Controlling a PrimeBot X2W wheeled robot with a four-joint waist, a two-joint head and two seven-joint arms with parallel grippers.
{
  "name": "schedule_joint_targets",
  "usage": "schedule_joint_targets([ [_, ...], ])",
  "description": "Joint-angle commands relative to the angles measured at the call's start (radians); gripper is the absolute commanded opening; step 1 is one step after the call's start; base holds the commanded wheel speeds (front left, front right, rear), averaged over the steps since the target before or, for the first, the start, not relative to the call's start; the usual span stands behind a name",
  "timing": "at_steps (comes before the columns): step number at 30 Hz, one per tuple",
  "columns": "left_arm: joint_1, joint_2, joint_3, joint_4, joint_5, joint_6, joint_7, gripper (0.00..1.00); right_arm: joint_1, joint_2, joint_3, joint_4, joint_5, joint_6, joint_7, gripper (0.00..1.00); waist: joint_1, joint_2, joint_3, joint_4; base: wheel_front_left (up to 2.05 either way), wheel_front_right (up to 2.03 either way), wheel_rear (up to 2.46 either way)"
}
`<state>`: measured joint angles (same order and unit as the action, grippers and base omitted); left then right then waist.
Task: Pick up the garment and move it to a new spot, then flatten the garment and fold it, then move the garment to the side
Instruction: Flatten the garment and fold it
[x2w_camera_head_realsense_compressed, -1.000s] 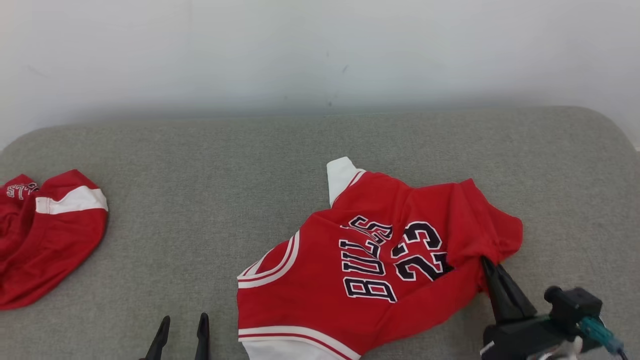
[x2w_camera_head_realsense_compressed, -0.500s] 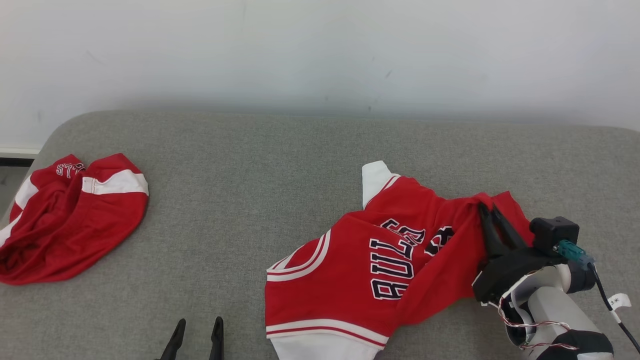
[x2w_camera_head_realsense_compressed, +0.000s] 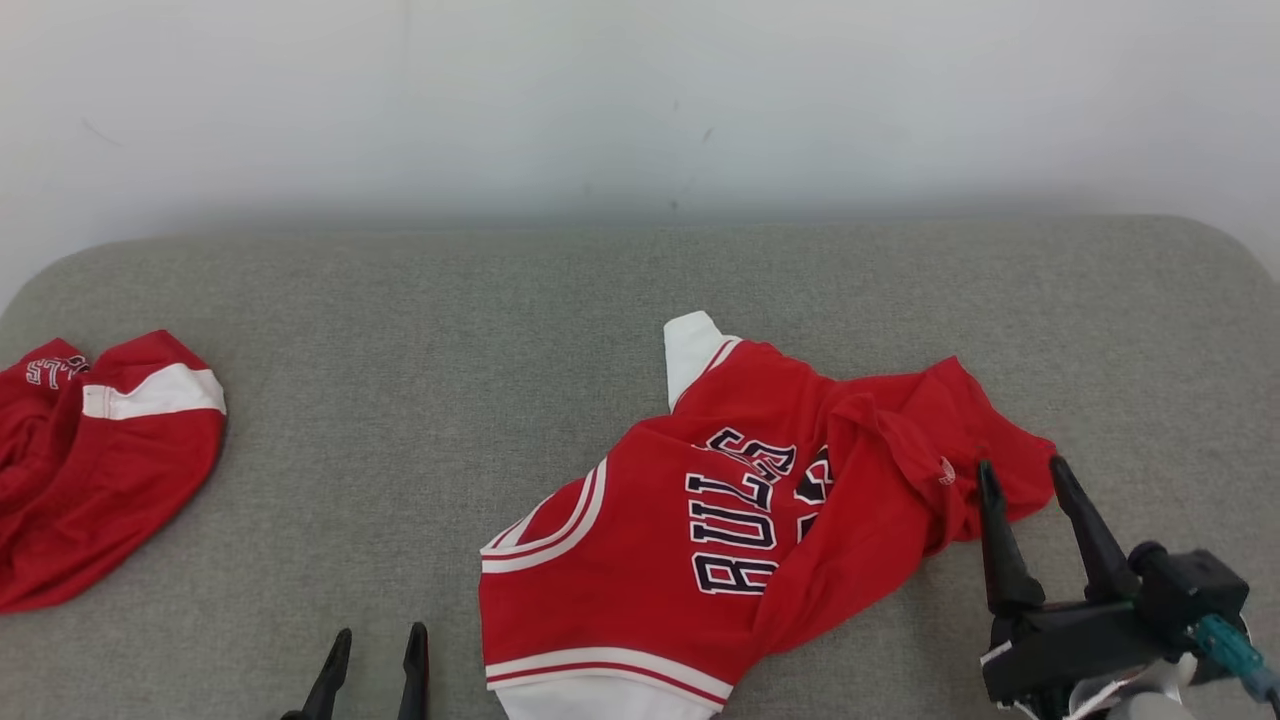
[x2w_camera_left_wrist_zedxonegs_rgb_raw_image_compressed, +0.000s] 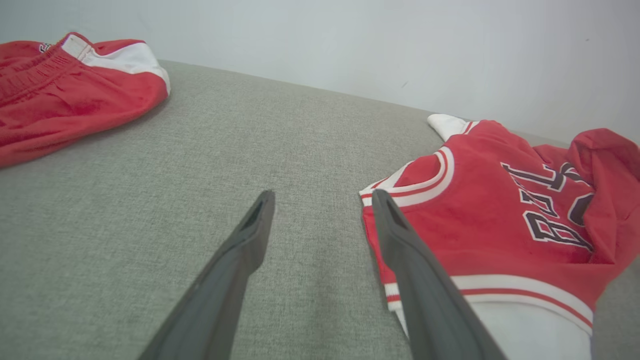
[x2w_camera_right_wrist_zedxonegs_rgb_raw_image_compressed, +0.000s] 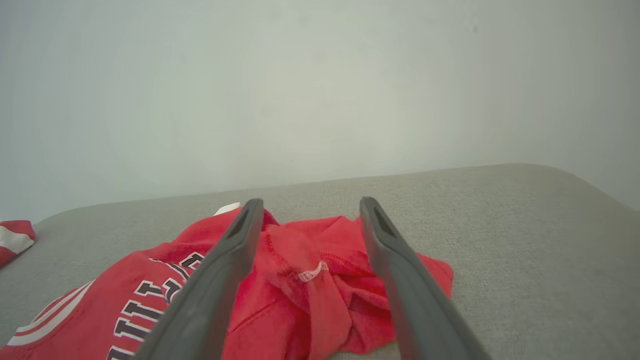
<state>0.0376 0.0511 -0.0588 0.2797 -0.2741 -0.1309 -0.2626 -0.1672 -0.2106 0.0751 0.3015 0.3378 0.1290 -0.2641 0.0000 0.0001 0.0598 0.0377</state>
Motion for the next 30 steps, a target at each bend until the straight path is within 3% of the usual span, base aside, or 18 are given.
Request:
schedule_joint_targets([
  [1, -0.013, -0.001, 0.000, -0.005, 0.011, 0.001, -0.003, 1.00, 0.030, 0.014, -0.011, -0.029, -0.017, 0.004, 0.000, 1.00, 0.0000, -0.0001, 0.012, -0.017, 0.00, 0.00, 0.00],
  [6, -0.023, -0.001, 0.001, -0.004, 0.009, 0.001, -0.003, 1.00, 0.108, 0.048, -0.032, -0.064, -0.077, 0.003, 0.000, 1.00, 0.0000, -0.0001, 0.019, -0.030, 0.00, 0.00, 0.00],
  [12, -0.023, -0.001, -0.009, -0.002, 0.007, 0.001, -0.003, 1.00, 0.081, 0.050, -0.017, -0.024, -0.142, 0.003, 0.000, 1.00, 0.0000, -0.0001, 0.015, -0.019, 0.00, 0.00, 0.00],
  [28, -0.003, -0.001, -0.011, 0.000, 0.005, 0.001, -0.003, 1.00, -0.102, 0.016, -0.019, 0.291, -0.288, 0.003, 0.000, 0.98, 0.0000, -0.0001, 0.007, 0.070, 0.00, 0.00, 0.00],
  [29, -0.002, -0.001, -0.011, 0.000, 0.005, 0.001, -0.003, 1.00, -0.108, 0.017, -0.024, 0.310, -0.296, 0.003, 0.000, 0.54, 0.0000, -0.0001, 0.006, 0.073, 0.00, 0.00, 0.00],
  [30, -0.001, -0.001, -0.011, 0.001, 0.005, 0.001, -0.003, 1.00, -0.114, 0.018, -0.027, 0.324, -0.303, 0.003, 0.000, 0.39, 0.0000, -0.0001, 0.006, 0.075, 0.00, 0.00, 0.00],
])
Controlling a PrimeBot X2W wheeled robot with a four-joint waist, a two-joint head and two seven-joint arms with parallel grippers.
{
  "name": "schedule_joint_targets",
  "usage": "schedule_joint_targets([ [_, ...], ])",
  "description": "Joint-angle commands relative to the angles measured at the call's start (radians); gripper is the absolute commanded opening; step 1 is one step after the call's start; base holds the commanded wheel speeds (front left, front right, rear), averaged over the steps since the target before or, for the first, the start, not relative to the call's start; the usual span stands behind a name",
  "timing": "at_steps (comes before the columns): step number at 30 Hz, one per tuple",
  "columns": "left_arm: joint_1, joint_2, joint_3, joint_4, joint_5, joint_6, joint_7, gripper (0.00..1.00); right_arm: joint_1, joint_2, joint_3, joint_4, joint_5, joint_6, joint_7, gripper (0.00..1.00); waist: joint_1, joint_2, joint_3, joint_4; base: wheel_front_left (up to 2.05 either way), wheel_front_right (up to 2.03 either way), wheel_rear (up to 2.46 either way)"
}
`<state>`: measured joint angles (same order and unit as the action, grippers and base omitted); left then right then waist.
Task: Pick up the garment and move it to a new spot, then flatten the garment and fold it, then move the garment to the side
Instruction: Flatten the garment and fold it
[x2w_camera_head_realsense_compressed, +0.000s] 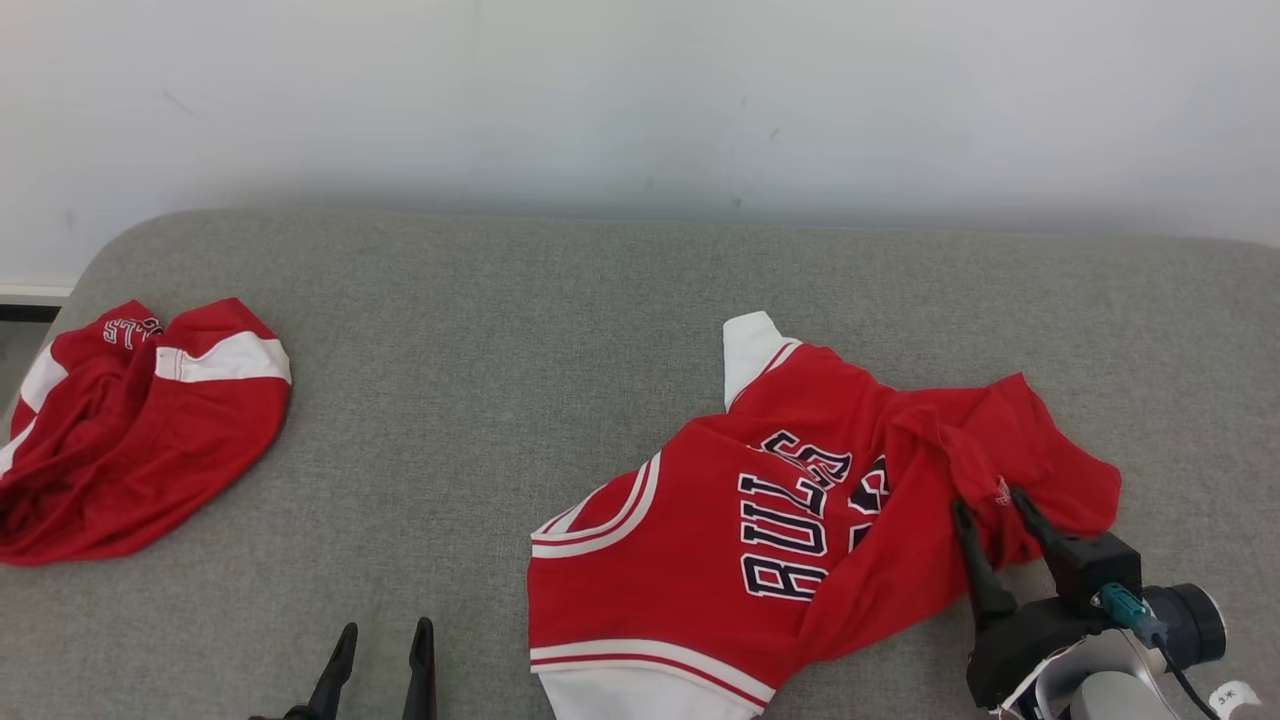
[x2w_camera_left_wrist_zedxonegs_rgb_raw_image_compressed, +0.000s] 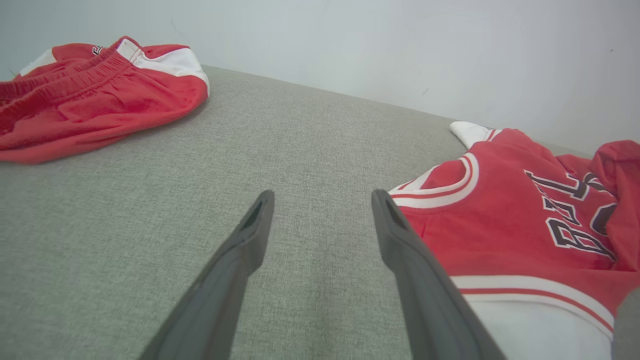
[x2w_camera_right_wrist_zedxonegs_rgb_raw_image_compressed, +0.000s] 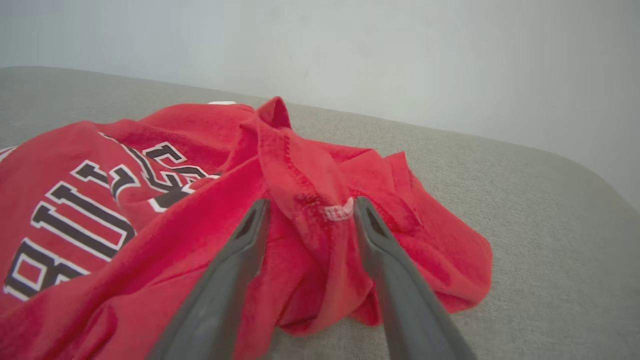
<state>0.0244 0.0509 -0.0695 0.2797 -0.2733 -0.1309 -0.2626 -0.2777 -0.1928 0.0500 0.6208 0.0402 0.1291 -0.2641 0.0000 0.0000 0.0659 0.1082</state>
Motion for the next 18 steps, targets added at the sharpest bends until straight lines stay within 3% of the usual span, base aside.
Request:
schedule_joint_targets([
  [1, 0.014, -0.001, 0.000, 0.002, 0.004, 0.001, -0.003, 1.00, -0.011, 0.004, -0.005, 0.011, -0.007, 0.003, 0.000, 0.27, 0.0000, 0.0000, -0.002, 0.007, 0.00, 0.00, 0.00],
  [3, 0.018, -0.001, 0.004, 0.003, 0.004, 0.001, -0.003, 1.00, -0.015, 0.008, -0.011, 0.020, -0.008, 0.003, 0.000, 0.00, 0.0000, 0.0000, -0.007, 0.008, 0.00, 0.00, 0.00],
  [9, 0.037, -0.001, 0.008, 0.007, 0.001, 0.001, -0.003, 1.00, 0.016, 0.016, -0.008, -0.015, 0.021, 0.003, 0.000, 0.00, 0.0000, 0.0000, -0.029, -0.007, 0.00, 0.00, 0.00],
  [13, 0.049, -0.001, -0.011, 0.011, -0.008, 0.001, -0.003, 1.00, 0.093, 0.020, 0.014, -0.122, 0.133, 0.003, 0.000, 0.00, 0.0000, 0.0000, -0.048, -0.035, 0.00, 0.00, 0.00],
  [18, 0.052, -0.001, -0.018, 0.010, -0.017, 0.001, -0.003, 1.00, 0.190, -0.055, 0.083, -0.266, 0.275, 0.003, 0.000, 0.00, 0.0000, 0.0000, -0.044, -0.077, 0.00, 0.00, 0.00],
])
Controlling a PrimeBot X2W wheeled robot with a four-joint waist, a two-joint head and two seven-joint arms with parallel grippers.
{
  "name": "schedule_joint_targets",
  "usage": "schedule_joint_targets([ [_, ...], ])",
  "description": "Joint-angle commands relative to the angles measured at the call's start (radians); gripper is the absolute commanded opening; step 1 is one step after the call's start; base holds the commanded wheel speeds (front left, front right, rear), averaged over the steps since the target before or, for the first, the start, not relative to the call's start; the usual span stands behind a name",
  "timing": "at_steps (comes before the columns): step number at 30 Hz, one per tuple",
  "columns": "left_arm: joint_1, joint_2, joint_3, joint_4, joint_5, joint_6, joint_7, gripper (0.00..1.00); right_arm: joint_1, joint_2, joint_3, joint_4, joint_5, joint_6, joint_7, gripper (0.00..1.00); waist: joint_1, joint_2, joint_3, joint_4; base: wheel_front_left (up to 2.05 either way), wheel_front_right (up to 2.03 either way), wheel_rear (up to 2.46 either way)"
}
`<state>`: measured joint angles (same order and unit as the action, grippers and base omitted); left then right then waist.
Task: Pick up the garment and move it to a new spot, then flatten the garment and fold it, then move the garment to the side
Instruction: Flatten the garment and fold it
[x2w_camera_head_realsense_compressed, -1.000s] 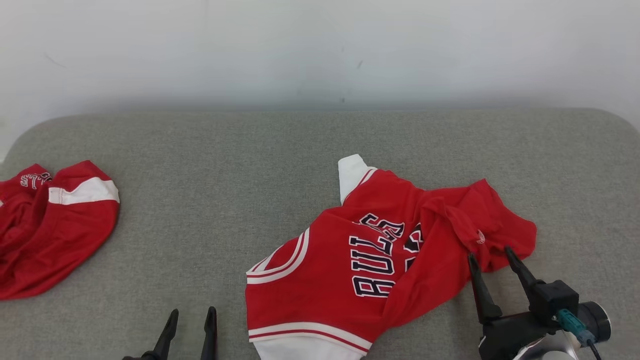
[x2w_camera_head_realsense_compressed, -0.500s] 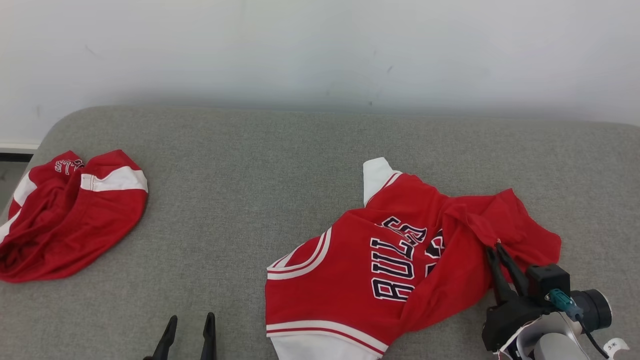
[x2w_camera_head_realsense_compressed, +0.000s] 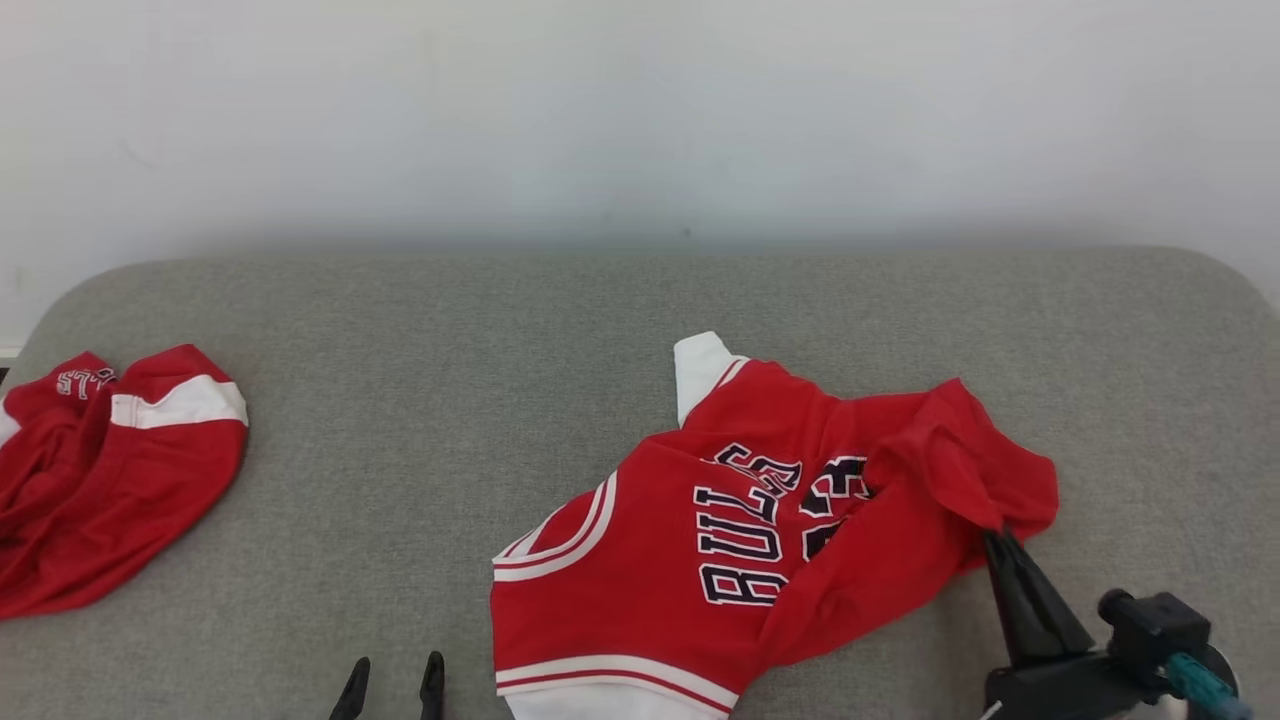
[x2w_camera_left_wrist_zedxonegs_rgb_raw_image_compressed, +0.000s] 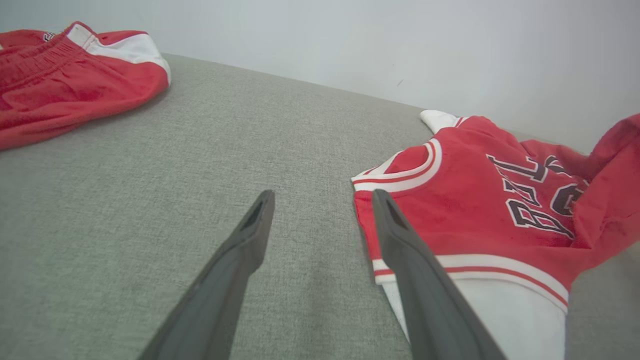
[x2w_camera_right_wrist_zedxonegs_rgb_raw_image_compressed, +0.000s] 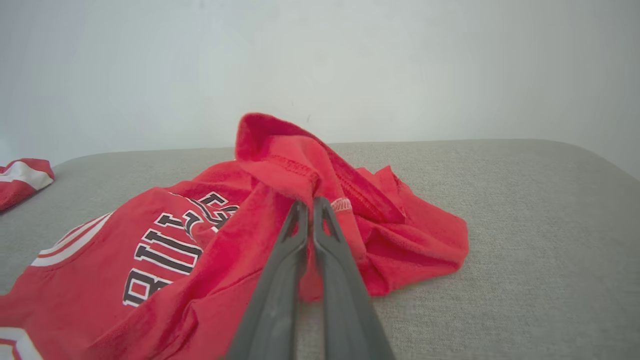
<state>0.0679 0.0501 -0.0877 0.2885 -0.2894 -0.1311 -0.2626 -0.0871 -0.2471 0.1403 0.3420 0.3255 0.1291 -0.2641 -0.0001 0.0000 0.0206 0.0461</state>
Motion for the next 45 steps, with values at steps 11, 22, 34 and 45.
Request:
schedule_joint_targets([
  [11, -0.025, 0.000, 0.007, 0.000, -0.010, 0.001, -0.003, 1.00, 0.227, -0.186, 0.145, -0.255, 0.342, 0.003, 0.064, 0.00, 0.0001, 0.0000, 0.055, -0.089, 0.00, 0.00, 0.00],
  [22, -0.048, 0.001, 0.019, 0.009, 0.000, 0.001, -0.003, 1.00, 0.295, -0.281, 0.106, -0.293, 0.527, 0.003, 0.069, 0.00, 0.0001, 0.0000, 0.069, -0.101, 0.00, 0.00, 0.00],
  [34, -0.021, 0.000, 0.027, 0.016, -0.002, 0.001, -0.003, 1.00, 0.223, -0.180, -0.033, -0.101, 0.320, 0.003, 0.021, 1.00, 0.0001, 0.0000, 0.038, -0.073, 0.00, 0.00, 0.00],
  [45, -0.012, 0.000, 0.045, 0.007, 0.012, 0.001, -0.003, 1.00, 0.189, -0.069, -0.126, -0.157, 0.184, 0.003, -0.002, 1.00, 0.0001, 0.0000, 0.021, -0.075, 0.00, 0.00, 0.00],
])
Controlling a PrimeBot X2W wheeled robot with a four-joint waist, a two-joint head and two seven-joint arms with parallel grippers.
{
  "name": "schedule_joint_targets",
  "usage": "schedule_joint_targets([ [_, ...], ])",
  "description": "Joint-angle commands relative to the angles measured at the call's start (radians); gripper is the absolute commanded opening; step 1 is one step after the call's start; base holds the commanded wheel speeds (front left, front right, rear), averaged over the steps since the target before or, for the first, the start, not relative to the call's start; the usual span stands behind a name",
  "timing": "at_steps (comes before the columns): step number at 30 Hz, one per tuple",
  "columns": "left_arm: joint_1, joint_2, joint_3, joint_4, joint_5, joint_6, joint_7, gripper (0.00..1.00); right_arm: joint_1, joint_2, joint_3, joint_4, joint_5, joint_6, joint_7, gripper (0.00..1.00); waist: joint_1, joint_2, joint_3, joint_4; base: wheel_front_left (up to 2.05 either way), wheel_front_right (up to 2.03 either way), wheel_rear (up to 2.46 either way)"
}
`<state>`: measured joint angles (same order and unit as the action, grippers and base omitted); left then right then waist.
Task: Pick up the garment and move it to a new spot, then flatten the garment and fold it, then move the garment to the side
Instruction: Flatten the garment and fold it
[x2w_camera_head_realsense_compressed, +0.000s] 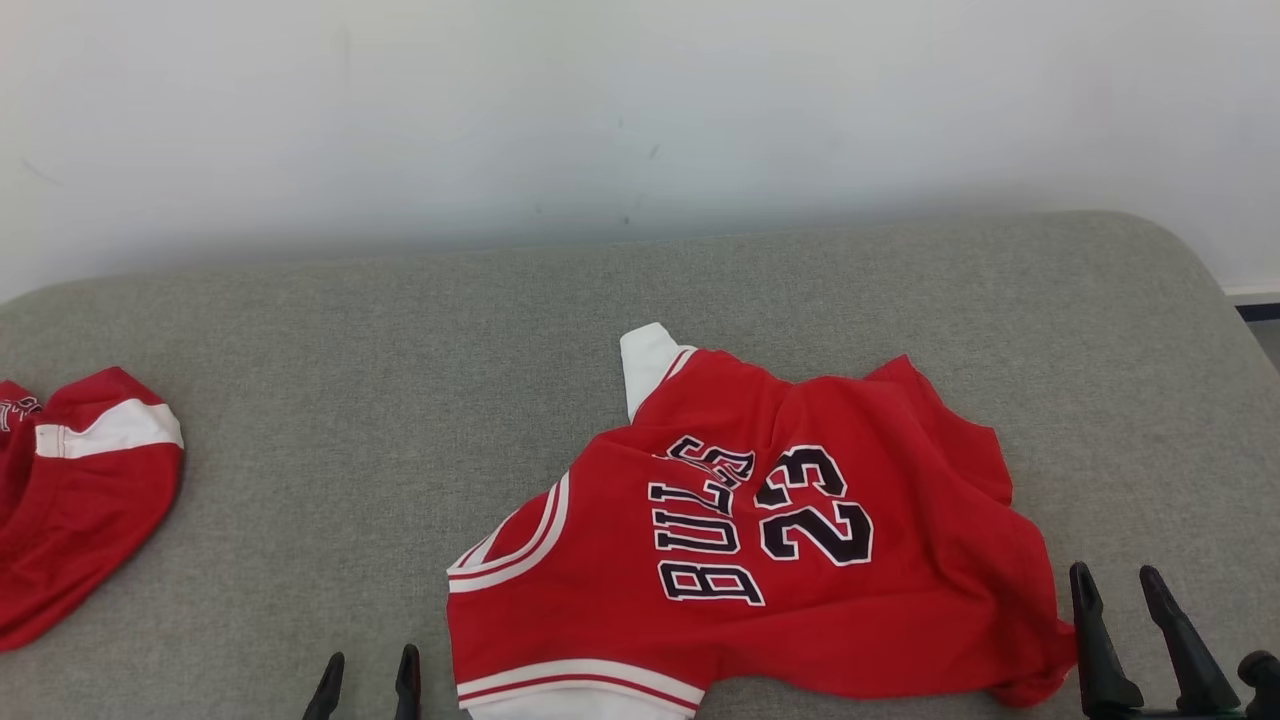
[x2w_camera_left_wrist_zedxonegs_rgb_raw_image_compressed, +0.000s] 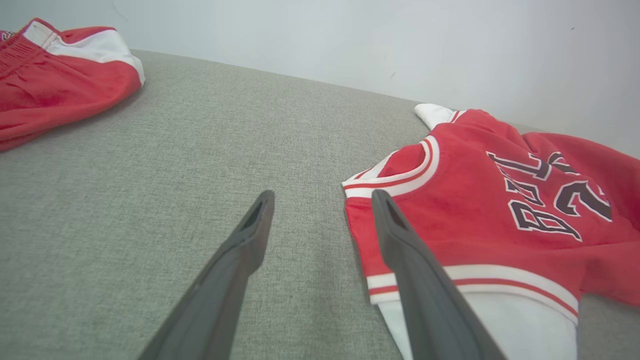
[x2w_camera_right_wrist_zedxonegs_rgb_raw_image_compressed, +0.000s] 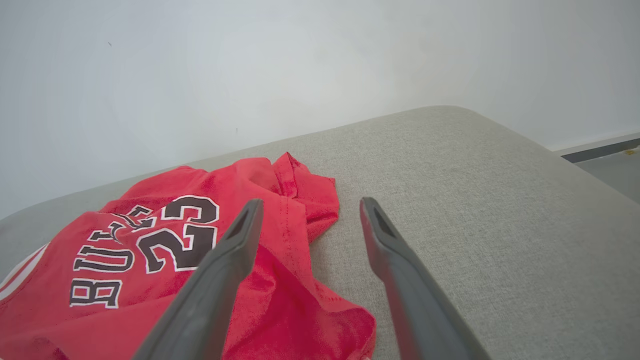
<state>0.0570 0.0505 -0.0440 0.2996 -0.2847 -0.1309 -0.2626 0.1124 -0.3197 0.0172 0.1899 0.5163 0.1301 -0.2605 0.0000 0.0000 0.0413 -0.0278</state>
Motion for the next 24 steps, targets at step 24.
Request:
schedule_joint_targets([
  [24, -0.300, 0.119, -0.185, 0.369, -0.026, 0.001, -0.003, 1.00, -0.107, 0.155, 0.097, -0.008, -0.136, 0.002, -0.006, 1.00, 0.0000, 0.0000, 0.053, -0.110, 0.00, 0.00, 0.00],
])
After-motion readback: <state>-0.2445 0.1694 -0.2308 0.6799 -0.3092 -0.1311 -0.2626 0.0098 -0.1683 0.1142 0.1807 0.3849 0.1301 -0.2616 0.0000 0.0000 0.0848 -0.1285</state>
